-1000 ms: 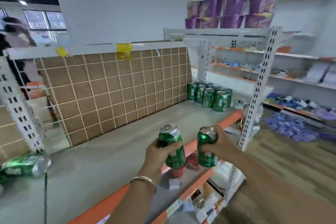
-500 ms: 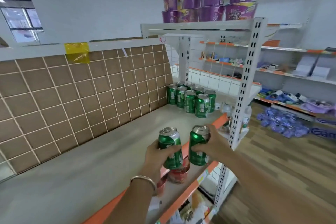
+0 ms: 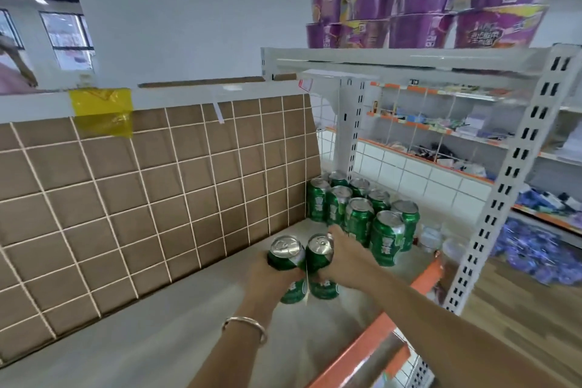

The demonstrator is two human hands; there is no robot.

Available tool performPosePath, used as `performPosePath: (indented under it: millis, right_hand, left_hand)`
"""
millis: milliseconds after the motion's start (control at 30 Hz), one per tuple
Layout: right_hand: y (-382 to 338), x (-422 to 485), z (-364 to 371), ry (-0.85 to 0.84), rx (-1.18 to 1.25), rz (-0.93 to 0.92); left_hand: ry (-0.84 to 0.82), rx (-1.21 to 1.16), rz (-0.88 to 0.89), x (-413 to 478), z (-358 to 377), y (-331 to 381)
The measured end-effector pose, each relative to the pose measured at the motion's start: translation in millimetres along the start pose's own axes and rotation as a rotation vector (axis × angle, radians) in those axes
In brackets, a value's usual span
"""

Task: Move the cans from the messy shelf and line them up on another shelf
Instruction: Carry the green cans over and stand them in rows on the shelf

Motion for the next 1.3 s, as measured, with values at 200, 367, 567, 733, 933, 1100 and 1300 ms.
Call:
performPosePath:
  millis: [200, 367, 567, 733, 933, 1100, 1300]
  right_hand:
    - [-22.4, 49.5, -2.3, 0.024, -0.183, -0.109]
    - [-30.7, 96.1, -3.7, -0.007, -0.304, -0.203]
    - [-51.7, 138.4, -13.2, 0.027, -0.552, -0.335]
    - [-65.2, 172.3, -18.1, 0.08, -0.691, -0.397]
    - [-76.6, 204.2, -17.1, 0.084, -0.702, -0.444]
    - [-79.6, 214.1, -15.8, 0.135, -0.759, -0.502]
    - [-81.1, 211.2, -15.7, 0.192, -0.716, -0.527]
  left_hand:
    - [0.061, 0.114, -0.015, 41.7, 3.8, -10.7]
    - [0.126, 0.144, -0.016, 77.8, 14.1, -17.0]
    - [0.211, 0.15, 0.014, 102.4, 23.8, -6.4]
    - [0.261, 0.034, 0.063, 126.5, 33.5, -5.8]
    - [0.291, 0.15, 0.064, 153.7, 30.7, -15.8]
    - [0.209, 0.856, -0.16, 159.7, 22.1, -3.4]
    - [0.137, 1.133, -0.248, 171.2, 18.9, -10.7]
Point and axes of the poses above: each hand's wrist, its own x-axis towards the middle knuckle, its own z-axis out of the palm, y = z × x, the point moved 5 cm from there along x, towards the middle knuckle, and after that the axes turned 14 degrees about z, right-handed, at the moved point
